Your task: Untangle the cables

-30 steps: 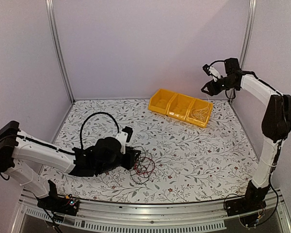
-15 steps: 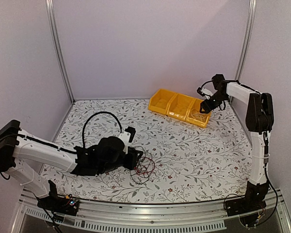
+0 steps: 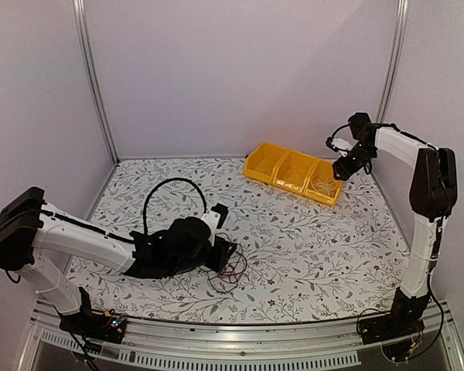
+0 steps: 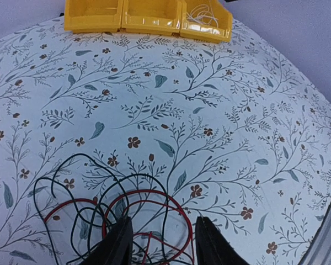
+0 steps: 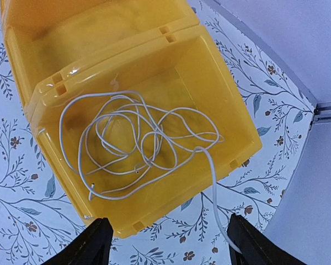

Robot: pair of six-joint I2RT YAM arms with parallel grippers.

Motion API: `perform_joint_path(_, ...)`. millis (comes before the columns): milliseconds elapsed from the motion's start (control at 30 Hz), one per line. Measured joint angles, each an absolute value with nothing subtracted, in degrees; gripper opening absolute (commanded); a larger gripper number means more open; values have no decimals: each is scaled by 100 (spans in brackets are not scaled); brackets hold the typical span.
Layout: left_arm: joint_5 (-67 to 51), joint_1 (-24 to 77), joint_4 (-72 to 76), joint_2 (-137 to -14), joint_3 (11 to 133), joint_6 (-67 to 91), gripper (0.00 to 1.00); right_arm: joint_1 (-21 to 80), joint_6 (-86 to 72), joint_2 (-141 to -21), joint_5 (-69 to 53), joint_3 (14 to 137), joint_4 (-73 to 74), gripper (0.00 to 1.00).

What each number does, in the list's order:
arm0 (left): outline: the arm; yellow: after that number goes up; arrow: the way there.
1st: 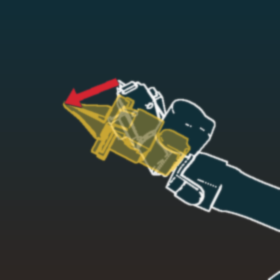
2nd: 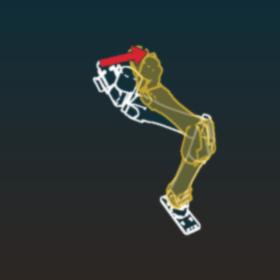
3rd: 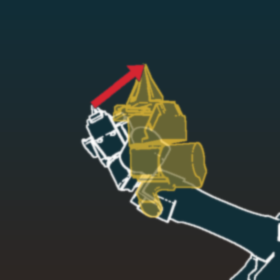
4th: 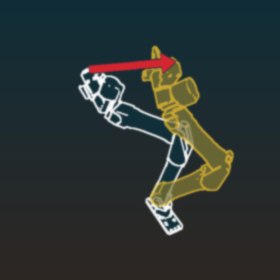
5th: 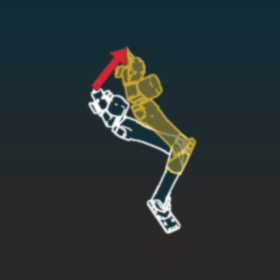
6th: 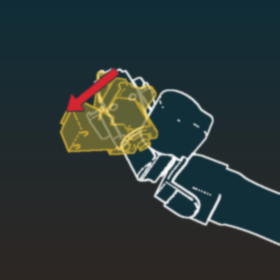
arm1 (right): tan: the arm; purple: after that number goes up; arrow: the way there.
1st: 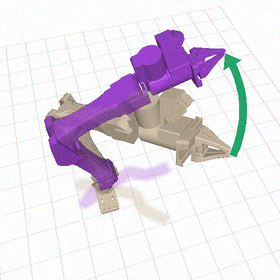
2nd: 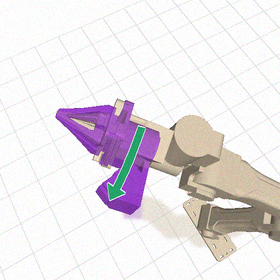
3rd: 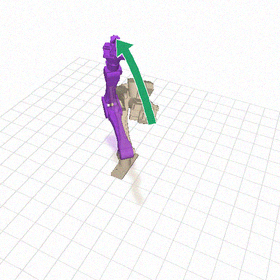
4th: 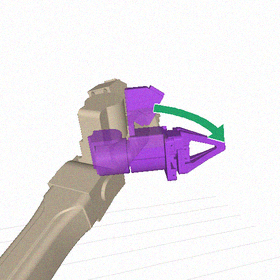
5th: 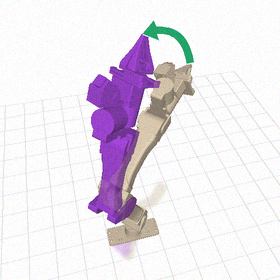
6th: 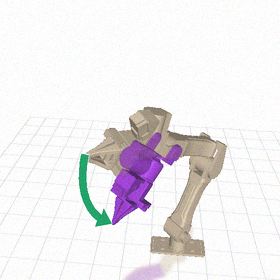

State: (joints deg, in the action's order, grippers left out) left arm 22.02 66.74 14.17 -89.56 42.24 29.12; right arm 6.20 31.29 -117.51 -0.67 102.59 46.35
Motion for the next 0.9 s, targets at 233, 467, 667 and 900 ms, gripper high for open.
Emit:
perform_joint_path(233, 2167, 6711, 1396, -9015, 4228, 2908, 40, 486, 3218, -11587, 141, 9972, 4501, 77)
perform_joint_path(467, 2211, 6713, 1179, -9083, 4381, 2858, 40, 259, 3216, -11172, -239, 9835, 4547, 83)
perform_joint_path(667, 2287, 6713, 1050, -9118, 4532, 2746, 41, 287, 3430, -11032, -1129, 10064, 5225, 79)
perform_joint_path(900, 2300, 6713, 952, -9225, 4626, 2665, 41, 401, 3577, -11714, -1586, 10012, 5876, 80)
